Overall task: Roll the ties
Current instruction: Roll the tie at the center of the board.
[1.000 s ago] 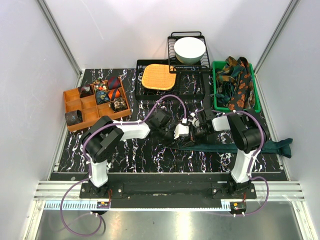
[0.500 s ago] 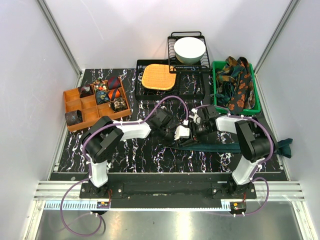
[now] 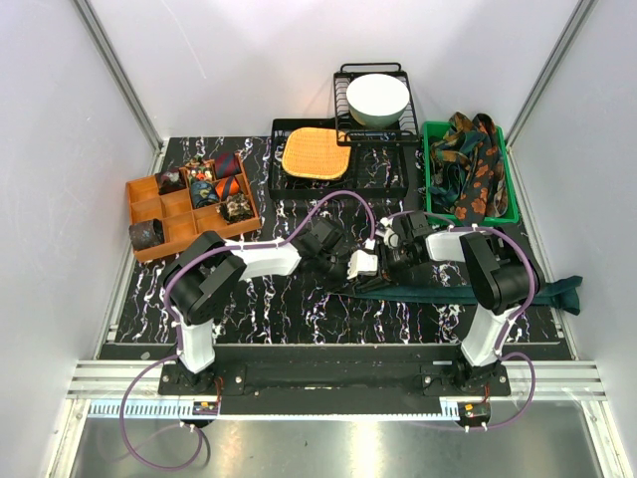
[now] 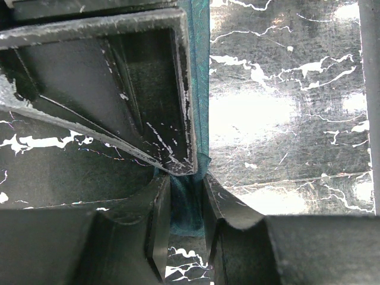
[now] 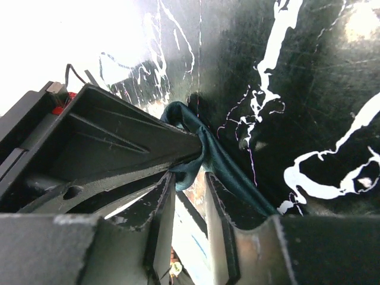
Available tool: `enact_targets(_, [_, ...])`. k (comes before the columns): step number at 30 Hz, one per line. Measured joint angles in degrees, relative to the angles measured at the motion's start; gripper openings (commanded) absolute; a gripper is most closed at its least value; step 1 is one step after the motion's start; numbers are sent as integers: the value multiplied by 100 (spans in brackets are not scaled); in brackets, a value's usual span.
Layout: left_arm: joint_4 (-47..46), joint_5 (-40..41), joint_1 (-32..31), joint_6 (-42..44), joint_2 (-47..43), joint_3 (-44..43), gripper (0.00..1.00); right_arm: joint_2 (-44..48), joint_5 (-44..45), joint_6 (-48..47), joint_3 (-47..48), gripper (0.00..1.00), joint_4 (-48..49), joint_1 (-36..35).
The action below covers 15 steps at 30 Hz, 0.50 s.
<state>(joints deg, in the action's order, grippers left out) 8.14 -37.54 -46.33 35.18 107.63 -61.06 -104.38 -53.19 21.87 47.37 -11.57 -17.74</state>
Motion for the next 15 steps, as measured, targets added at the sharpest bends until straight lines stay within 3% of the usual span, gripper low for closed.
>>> enact_targets(2, [2, 0, 0, 2, 0, 0, 29, 0, -2, 42, 0, 24, 28, 0])
enact_targets(11, [44, 11, 2, -4, 0, -13, 29, -81, -138, 116, 24, 22, 103, -4])
enact_targets(15, [44, 22, 2, -4, 0, -13, 29, -81, -157, 111, 24, 0, 109, -17])
